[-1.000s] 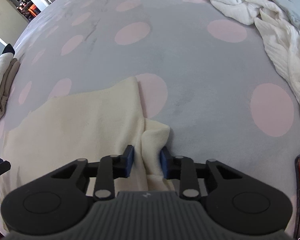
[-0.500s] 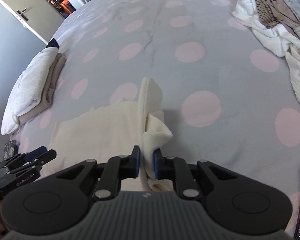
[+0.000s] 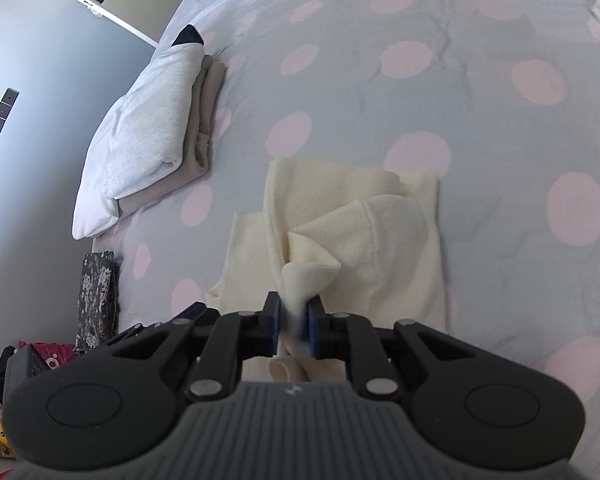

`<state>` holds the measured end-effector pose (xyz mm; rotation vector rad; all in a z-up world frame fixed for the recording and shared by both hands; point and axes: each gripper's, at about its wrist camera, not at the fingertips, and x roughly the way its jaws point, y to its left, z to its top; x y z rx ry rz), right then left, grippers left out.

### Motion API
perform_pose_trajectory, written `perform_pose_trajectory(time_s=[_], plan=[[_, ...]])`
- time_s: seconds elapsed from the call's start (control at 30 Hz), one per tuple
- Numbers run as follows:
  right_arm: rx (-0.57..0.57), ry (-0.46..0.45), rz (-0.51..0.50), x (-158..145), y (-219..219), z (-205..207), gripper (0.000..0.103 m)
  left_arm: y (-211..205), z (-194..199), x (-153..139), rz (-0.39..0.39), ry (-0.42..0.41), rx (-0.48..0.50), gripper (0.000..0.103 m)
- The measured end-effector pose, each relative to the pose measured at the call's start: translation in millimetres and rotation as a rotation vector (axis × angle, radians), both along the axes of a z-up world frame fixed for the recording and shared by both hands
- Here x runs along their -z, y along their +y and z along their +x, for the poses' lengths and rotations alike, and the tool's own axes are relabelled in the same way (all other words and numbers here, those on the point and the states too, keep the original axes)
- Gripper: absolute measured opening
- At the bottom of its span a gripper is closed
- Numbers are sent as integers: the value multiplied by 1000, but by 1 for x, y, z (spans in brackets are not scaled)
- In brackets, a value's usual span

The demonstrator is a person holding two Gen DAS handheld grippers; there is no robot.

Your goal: Fold clothes

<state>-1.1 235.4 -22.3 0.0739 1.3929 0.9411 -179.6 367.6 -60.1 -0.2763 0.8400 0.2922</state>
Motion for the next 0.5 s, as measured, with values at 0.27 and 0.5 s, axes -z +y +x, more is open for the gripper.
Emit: perform_pose_trajectory(time_s=[0.27,0.5], plan=[[-68,67,14,31,84,-26,15,25,-8,11,-28,44,-59,10],[-104,108,-68,78,122,-40,15,42,-22,22,-31,109,-134,10]])
